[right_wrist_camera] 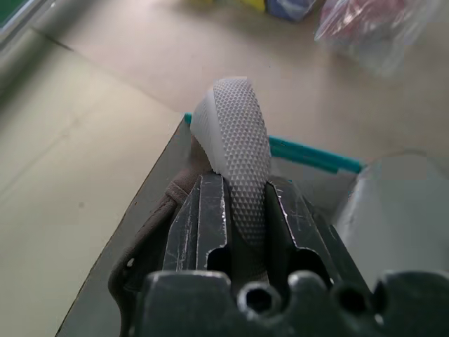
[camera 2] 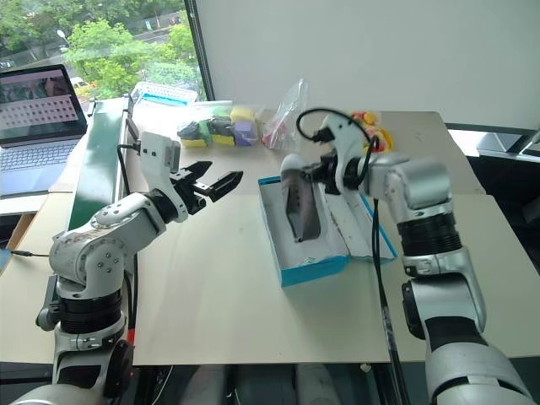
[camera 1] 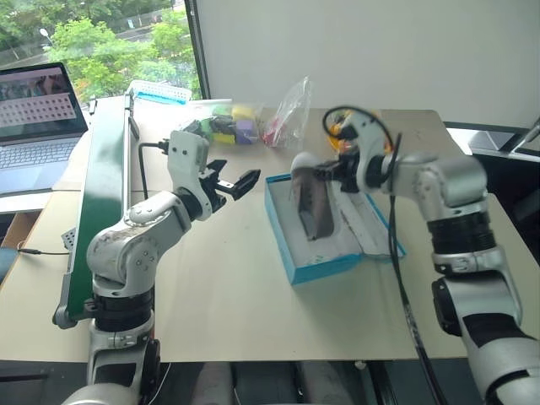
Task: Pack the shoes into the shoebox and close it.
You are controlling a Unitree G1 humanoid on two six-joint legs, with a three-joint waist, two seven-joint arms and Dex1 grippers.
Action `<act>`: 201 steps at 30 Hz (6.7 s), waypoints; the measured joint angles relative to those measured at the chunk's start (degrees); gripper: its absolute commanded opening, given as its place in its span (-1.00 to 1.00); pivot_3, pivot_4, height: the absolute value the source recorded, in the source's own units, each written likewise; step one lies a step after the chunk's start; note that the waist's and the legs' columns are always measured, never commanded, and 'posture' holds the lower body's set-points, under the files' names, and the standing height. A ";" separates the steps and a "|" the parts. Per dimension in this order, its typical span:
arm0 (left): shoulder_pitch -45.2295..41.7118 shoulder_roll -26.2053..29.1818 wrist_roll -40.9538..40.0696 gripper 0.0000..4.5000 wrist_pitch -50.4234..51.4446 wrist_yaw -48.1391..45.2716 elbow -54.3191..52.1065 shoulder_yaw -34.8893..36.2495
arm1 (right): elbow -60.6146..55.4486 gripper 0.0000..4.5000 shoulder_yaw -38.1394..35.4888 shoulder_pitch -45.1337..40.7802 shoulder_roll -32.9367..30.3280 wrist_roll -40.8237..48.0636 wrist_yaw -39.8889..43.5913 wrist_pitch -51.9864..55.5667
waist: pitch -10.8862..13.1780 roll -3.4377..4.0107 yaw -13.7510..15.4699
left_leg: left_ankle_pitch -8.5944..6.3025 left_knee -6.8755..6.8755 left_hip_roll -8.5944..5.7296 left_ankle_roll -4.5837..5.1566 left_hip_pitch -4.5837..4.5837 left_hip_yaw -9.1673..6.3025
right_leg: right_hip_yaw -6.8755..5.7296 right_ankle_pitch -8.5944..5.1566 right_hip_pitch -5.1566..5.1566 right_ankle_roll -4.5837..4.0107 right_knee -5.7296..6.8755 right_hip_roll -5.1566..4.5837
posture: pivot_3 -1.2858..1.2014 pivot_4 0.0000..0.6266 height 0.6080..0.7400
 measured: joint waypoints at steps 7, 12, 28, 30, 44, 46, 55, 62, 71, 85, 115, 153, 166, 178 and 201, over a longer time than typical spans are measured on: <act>0.50 -0.67 0.57 1.00 -0.13 1.04 -0.96 -0.06 | 1.51 -0.88 6.76 2.26 1.04 -7.98 0.17 -2.87 | 0.00 0.00 0.03 | 0.00 0.01 -0.01 0.00 0.00 -0.01 | -0.01 0.00 0.00 0.00 0.00 0.00 | 0.03 -0.52 1.00; 1.71 -0.68 0.63 1.00 -0.12 1.75 -2.04 0.00 | 2.21 -0.88 9.48 2.26 0.94 -12.79 1.42 -5.78 | 0.00 0.00 -0.04 | 0.00 0.01 0.00 0.00 0.00 -0.01 | 0.00 0.00 0.00 0.00 0.01 0.00 | 0.03 -0.52 1.00; 1.86 -1.18 1.27 1.00 -0.11 4.17 -3.19 0.92 | 11.84 0.41 11.61 4.21 5.38 -23.96 0.07 -18.13 | -0.01 -0.01 0.06 | 0.01 0.03 -0.02 -0.02 0.08 -0.03 | -0.01 0.00 0.09 0.00 0.03 -0.03 | 0.03 -0.52 1.00; 1.86 -1.20 1.26 1.00 -0.09 4.22 -3.21 0.91 | 11.66 0.74 11.65 4.12 5.44 -25.07 -0.58 -18.68 | -0.01 -0.01 0.06 | 0.01 0.02 -0.03 -0.02 0.09 -0.03 | -0.01 0.00 0.08 0.00 0.03 -0.03 | 0.03 -0.52 1.00; 1.27 2.38 2.67 1.00 -0.08 4.40 -3.12 1.61 | 7.41 0.99 2.18 -7.41 8.96 -24.33 -0.11 -25.53 | -0.01 -0.01 -0.11 | 0.01 -0.03 -0.03 -0.03 0.10 -0.04 | -0.02 0.00 0.06 0.00 0.04 -0.04 | 0.03 -0.52 1.00; 1.20 3.90 3.45 1.00 -0.07 4.66 -3.02 2.65 | 4.86 0.99 -0.26 -7.51 9.98 -19.52 4.17 -25.32 | -0.01 -0.01 -0.11 | 0.01 -0.03 -0.02 -0.03 0.10 -0.05 | -0.03 0.00 0.06 0.00 0.04 -0.04 | 0.03 -0.52 1.00; 7.85 11.16 7.63 1.00 0.41 6.73 -2.22 10.65 | -2.11 0.61 -4.02 -3.62 7.91 -6.29 20.35 -23.48 | -0.01 0.00 -0.17 | 0.01 -0.04 -0.01 -0.03 0.15 -0.06 | -0.06 0.00 0.09 0.00 0.05 -0.05 | 0.03 -0.52 1.00; 13.65 11.05 11.33 1.00 1.22 12.22 -2.29 18.99 | -2.64 -0.48 -0.91 -0.10 10.70 -4.73 23.43 -22.28 | -0.01 -0.01 -0.15 | 0.01 -0.02 -0.01 -0.03 0.15 -0.06 | -0.05 0.01 0.06 -0.01 0.10 -0.05 | 0.03 -0.52 1.00; 15.74 10.79 14.38 1.00 0.91 15.90 -2.29 25.00 | -0.14 -0.75 2.20 0.38 14.00 -7.09 22.65 -26.93 | -0.02 -0.04 0.06 | 0.01 -0.02 -0.01 -0.04 0.17 -0.06 | -0.08 0.01 0.09 -0.01 0.10 -0.06 | 0.03 -0.52 1.00; 15.28 10.44 16.93 1.00 -3.08 15.00 4.03 23.69 | 3.89 -0.75 3.07 2.26 14.75 -12.28 19.61 -31.18 | -0.03 -0.04 -0.12 | 0.01 -0.04 -0.01 -0.05 0.17 -0.05 | -0.07 0.01 0.06 -0.02 0.10 -0.06 | 0.03 -0.52 1.00; 14.90 9.61 18.31 1.00 -9.07 13.23 15.81 23.83 | -0.86 0.96 2.52 5.39 13.61 -12.11 19.24 -27.65 | -0.03 -0.05 -0.10 | 0.01 -0.04 -0.02 -0.05 0.17 -0.05 | -0.08 0.01 0.06 -0.02 0.11 -0.08 | 0.03 -0.52 1.00; -0.38 7.19 11.41 0.34 -9.56 0.32 7.29 5.45 | 9.34 1.00 -26.89 -8.76 20.80 9.56 -4.51 -7.17 | -0.03 -0.12 0.30 | 0.04 -0.09 -0.04 -0.08 0.13 -0.07 | -0.14 0.02 0.09 -0.02 0.07 -0.12 | 0.03 -0.52 1.00; -13.25 -5.49 10.91 0.34 -6.21 0.65 9.43 -6.71 | 14.22 1.00 -36.14 -9.32 21.44 17.18 -14.76 -2.93 | -0.01 -0.09 -0.20 | 0.06 -0.08 -0.07 -0.05 0.00 -0.05 | -0.07 0.02 -0.02 -0.02 0.08 -0.10 | 0.03 -0.52 1.00; -12.03 -8.01 10.72 0.33 -3.83 0.75 8.53 -8.45 | 14.17 -0.03 -37.83 -9.22 20.84 17.36 -17.05 -7.43 | -0.01 -0.09 -0.06 | 0.06 -0.07 -0.08 -0.05 -0.01 -0.05 | -0.07 0.01 -0.01 -0.01 0.06 -0.11 | 0.03 -0.52 1.00; -7.59 21.57 6.20 1.00 1.34 -20.39 7.62 -6.02 | 9.66 -0.85 -19.25 -5.01 6.19 11.94 -8.03 2.19 | 0.05 0.01 -0.18 | 0.06 -0.17 -0.07 -0.04 0.00 -0.03 | -0.06 -0.01 -0.05 0.01 -0.01 -0.09 | 0.03 -0.52 1.00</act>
